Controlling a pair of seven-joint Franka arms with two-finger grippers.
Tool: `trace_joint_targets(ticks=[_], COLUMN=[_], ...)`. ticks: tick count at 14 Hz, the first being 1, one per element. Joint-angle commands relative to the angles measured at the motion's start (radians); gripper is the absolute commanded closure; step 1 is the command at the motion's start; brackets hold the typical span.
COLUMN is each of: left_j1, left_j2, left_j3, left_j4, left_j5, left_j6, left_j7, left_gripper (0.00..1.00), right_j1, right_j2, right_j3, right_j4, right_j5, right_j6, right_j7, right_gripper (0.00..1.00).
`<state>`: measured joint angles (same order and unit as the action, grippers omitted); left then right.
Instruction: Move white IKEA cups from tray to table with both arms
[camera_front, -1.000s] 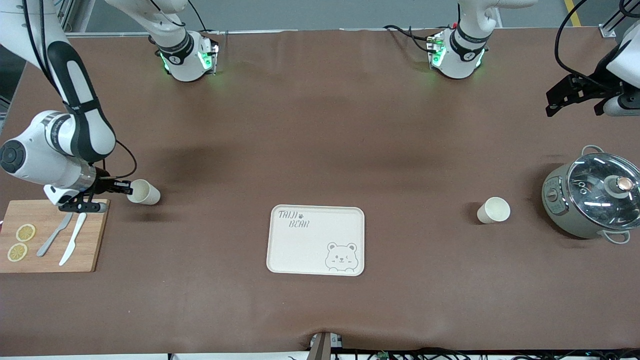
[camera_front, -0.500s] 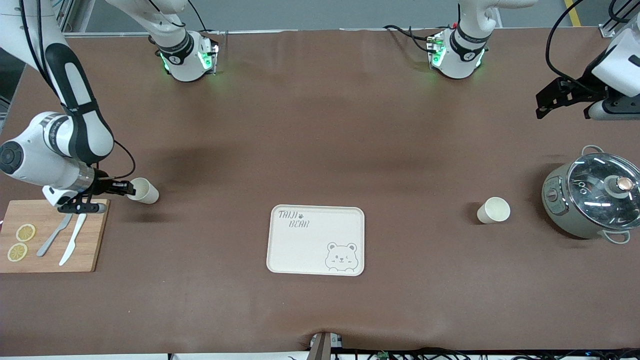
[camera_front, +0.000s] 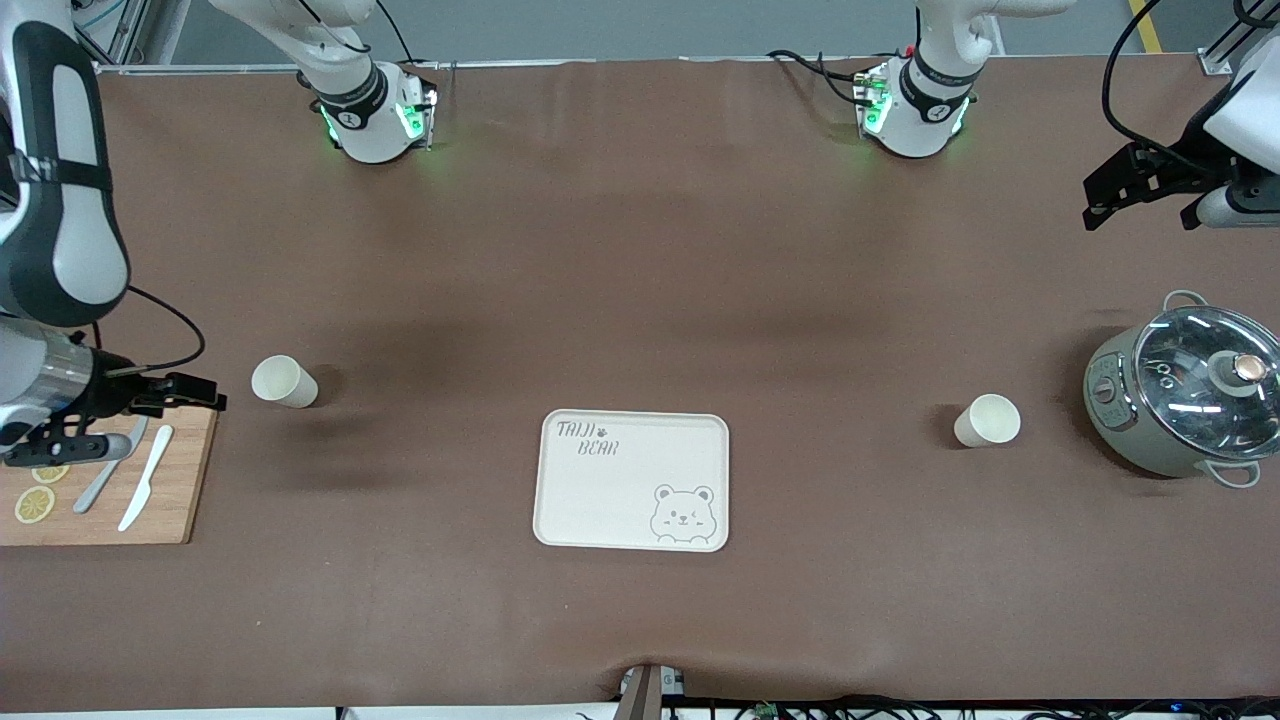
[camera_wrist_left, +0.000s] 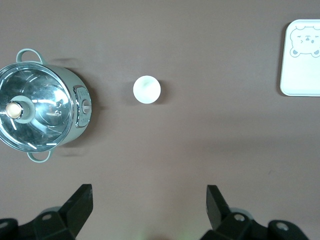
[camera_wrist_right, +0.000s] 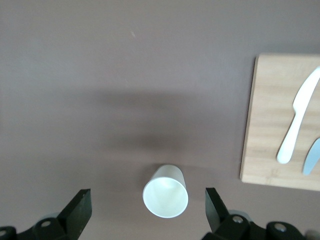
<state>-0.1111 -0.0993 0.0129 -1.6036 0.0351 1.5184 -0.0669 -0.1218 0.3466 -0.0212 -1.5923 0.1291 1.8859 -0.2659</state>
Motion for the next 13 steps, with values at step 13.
trace_joint_targets(ticks=[13], left_j1=[0.025], left_j2=[-0.002], left_j3=[0.010], left_j4=[0.022], left_j5=[-0.012], left_j6=[-0.023], left_j7=[-0.007], left_gripper=[0.00], right_j1=[0.026], right_j2=[-0.406], right_j3=[0.018], right_j4=[-0.034], right_j5=[-0.095], right_j6=[-0.315], right_j7=[0.152], right_gripper=[0.00])
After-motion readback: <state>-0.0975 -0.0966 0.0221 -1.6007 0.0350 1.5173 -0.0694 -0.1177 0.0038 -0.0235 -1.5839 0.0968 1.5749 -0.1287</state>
